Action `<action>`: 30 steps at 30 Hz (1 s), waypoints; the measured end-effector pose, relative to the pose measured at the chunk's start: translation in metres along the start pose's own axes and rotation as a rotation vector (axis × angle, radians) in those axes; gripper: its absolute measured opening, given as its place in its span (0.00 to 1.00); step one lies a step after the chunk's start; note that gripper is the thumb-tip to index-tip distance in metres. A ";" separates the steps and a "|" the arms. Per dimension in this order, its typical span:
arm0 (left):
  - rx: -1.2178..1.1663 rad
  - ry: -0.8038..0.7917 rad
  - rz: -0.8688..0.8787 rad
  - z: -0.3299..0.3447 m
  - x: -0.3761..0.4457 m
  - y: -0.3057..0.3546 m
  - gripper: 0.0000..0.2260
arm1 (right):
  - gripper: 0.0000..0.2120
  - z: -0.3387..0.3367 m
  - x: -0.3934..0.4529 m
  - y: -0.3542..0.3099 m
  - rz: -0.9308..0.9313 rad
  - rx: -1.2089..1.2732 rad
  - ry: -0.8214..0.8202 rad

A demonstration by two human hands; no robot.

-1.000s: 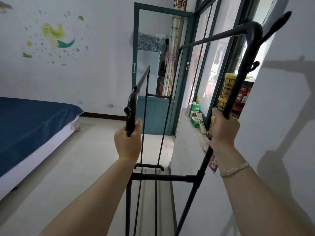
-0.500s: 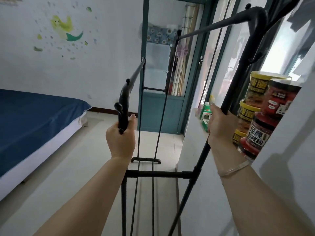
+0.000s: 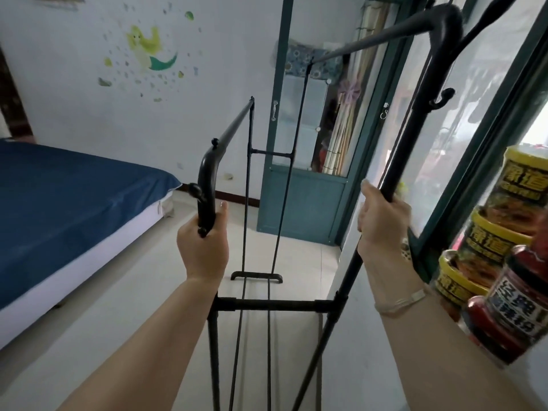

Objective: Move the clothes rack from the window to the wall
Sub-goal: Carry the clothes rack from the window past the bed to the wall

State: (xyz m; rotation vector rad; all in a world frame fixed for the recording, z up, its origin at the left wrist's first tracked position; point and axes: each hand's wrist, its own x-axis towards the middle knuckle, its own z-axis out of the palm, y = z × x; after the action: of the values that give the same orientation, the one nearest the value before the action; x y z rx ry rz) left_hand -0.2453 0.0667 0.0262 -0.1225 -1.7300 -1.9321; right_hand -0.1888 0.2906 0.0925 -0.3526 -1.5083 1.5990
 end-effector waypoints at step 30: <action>0.120 0.189 0.094 0.090 0.153 -0.093 0.24 | 0.15 0.140 0.166 0.099 0.121 0.118 -0.144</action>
State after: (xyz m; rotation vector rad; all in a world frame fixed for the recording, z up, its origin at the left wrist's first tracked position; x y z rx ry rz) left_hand -0.4423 0.1049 0.0209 0.0212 -1.6783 -1.7102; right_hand -0.4236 0.3340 0.0919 -0.2712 -1.5159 1.8340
